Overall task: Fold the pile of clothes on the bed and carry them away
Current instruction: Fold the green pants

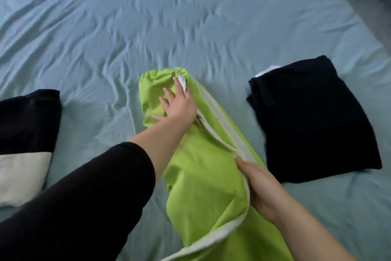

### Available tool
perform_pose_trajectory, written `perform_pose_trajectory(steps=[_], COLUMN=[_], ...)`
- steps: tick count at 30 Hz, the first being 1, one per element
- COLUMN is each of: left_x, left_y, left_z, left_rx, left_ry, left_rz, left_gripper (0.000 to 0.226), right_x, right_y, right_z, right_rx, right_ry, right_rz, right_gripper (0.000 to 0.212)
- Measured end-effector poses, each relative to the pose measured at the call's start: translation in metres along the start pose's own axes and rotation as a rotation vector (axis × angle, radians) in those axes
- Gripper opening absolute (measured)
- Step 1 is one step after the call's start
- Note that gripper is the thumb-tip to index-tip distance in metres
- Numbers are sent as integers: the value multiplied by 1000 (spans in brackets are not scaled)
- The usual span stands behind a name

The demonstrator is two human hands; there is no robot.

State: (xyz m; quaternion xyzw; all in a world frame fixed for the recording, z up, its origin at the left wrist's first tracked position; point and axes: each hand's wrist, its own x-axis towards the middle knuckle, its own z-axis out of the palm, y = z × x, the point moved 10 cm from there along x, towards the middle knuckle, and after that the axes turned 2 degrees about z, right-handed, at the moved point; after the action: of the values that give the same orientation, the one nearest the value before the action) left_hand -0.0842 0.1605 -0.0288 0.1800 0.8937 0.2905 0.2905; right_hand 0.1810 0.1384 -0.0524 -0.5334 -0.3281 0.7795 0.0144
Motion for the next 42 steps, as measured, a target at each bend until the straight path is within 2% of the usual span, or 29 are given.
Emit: perform_pose_trajectory(steps=[3,6,10,13,15,18,22,24,26,29,31,34,36,38,40,42], left_x=[5,4,9,8,5,0,-4,-8,-17,-37,-41,-39,-42,-43,-46,-47], left_y=[1,-19,-33,-30,-22,-15,-18,-15,-8,-14,-47,-110,-128,-135,-133,-129], left_z=[48,88,93,92,92,104,121,117,102,53,15,-8,-5,1,13,31], left_rx=[92,338,479,535,533,574,700,718,723,621,429,44,-84,-260,-394,-498], left_ry=[-106,-282,-317,-290,-243,-278,-418,-405,-296,3,124,100,53,41,2,-52], left_rz=[25,106,170,196,228,293,301,314,389,485,319,-54,-145,-199,-238,-277], left_gripper=[67,75,71,71,71,72,77,79,77,76,81,91,88,81,78,73], right_x=[25,35,21,2,-9,-14,-1,8,11,0,-15,-19,5,41,74,98], right_y=[-12,17,85,107,104,71,41,37,35,18,-7,-54,-76,-90,-98,-100], right_z=[-59,-90,-87,-68,-77,-125,-154,-155,-157,-152,-138,-90,-54,-35,-35,-38], right_rx=[-179,-217,-10,248,324,99,-271,-431,-543,-744,-907,-1046,-1116,-1060,-948,-832], right_ry=[192,248,122,52,142,388,535,572,589,617,674,640,507,392,409,409], right_rz=[-94,-33,131,146,100,-72,-208,-210,-209,-279,-417,-685,-760,-666,-508,-389], right_gripper=[34,39,50,31,18,26,33,35,36,20,14,15,22,38,53,52])
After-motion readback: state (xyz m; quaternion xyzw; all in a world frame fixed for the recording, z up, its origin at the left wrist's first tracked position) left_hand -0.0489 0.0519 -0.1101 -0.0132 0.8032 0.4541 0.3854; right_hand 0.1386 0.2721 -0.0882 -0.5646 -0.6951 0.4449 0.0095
